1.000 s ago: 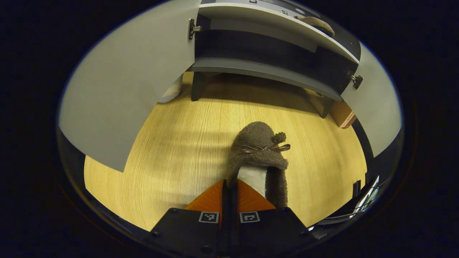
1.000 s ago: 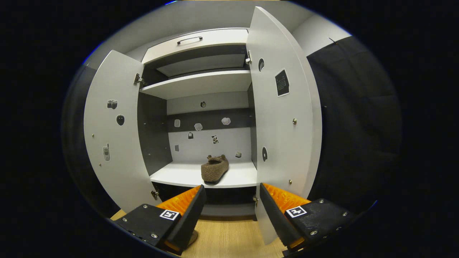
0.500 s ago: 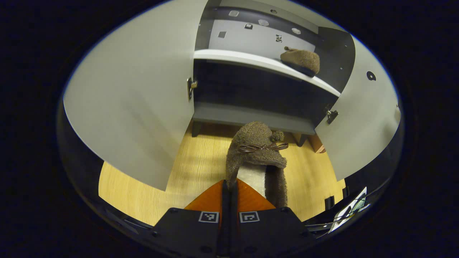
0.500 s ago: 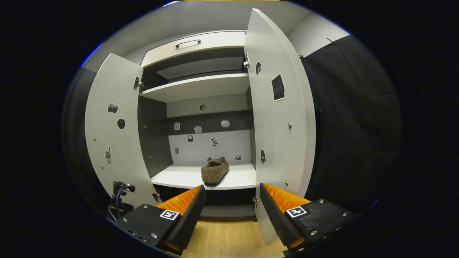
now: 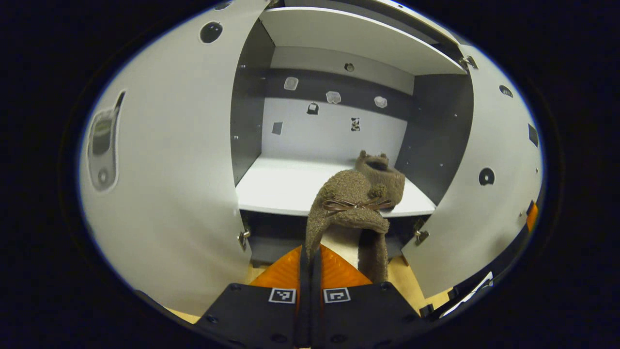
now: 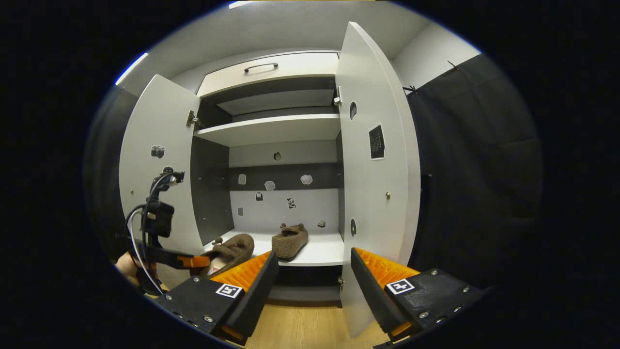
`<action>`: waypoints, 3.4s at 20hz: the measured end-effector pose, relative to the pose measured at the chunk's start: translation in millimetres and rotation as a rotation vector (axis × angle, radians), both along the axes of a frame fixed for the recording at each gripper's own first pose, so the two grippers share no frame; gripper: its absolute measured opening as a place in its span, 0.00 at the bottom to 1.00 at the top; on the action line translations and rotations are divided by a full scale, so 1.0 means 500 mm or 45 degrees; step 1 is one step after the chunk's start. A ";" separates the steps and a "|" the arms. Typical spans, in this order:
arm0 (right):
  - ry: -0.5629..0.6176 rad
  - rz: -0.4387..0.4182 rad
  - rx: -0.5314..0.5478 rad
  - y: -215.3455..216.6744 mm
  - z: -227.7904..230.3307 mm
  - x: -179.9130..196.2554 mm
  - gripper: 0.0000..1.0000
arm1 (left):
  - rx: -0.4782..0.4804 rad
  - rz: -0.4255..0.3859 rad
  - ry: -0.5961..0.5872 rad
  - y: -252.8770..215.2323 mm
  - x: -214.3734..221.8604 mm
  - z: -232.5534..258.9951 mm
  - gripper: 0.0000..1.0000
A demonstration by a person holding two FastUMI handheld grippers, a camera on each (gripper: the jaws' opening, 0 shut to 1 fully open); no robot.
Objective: Grab one shoe with the right hand and put it into the shoe cabinet, grab the other shoe with the left hand and put it into the shoe cabinet; then close the right door with the right hand and the left door with the left hand.
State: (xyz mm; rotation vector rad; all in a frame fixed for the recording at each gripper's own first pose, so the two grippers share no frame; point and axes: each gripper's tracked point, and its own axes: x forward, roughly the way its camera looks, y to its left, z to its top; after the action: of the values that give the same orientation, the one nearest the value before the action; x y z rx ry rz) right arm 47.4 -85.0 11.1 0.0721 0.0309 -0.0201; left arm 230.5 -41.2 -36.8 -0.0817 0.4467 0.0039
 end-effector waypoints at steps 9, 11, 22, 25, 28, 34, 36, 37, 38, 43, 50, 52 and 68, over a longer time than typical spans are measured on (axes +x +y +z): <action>-0.038 -0.059 0.032 -0.022 0.034 0.006 0.92 | 0.004 0.072 -0.110 0.048 0.302 0.145 0.06; -0.045 -0.076 0.032 -0.026 0.039 0.009 0.92 | -0.006 0.076 -0.084 0.059 0.345 0.131 0.06; -0.055 -0.101 0.037 -0.034 0.044 0.019 0.92 | -0.067 0.126 0.103 0.082 0.413 -0.003 0.07; -0.055 -0.074 0.047 -0.026 0.045 0.016 0.92 | -0.038 0.114 0.061 0.078 0.392 0.016 0.25; -0.053 -0.056 0.051 0.004 0.053 0.007 0.92 | -0.017 0.086 0.009 0.065 0.360 0.049 0.54; -0.045 -0.010 0.047 0.015 0.047 -0.013 0.92 | -0.018 0.028 -0.117 0.021 0.261 0.127 0.71; -0.045 0.005 0.039 0.017 0.043 -0.026 0.92 | -0.010 0.017 -0.159 0.010 0.217 0.151 0.77; -0.041 0.016 0.031 0.018 0.041 -0.032 0.92 | -0.008 0.007 -0.182 0.000 0.191 0.165 0.82; -0.037 0.029 0.023 0.021 0.037 -0.039 0.92 | 0.005 0.004 -0.207 -0.003 0.167 0.179 0.77; -0.036 0.031 0.002 0.006 0.018 -0.079 0.92 | 0.079 -0.062 -0.348 -0.033 0.023 0.244 0.90; -0.045 -0.075 0.013 -0.094 -0.011 -0.120 0.92 | 0.081 -0.090 -0.465 -0.019 -0.140 0.264 0.95; -0.025 -0.110 -0.006 -0.130 -0.034 -0.125 0.92 | 0.052 -0.066 -0.478 -0.006 -0.183 0.258 0.97; 0.140 -0.288 0.033 -0.321 -0.243 -0.039 0.92 | 0.058 -0.038 -0.562 0.081 -0.313 0.279 0.95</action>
State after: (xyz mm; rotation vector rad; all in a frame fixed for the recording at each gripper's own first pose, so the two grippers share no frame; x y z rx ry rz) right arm 27.9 -245.7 -110.5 0.1004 0.1332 -0.2500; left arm 74.2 -0.8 102.9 -0.0292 0.0066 -0.0327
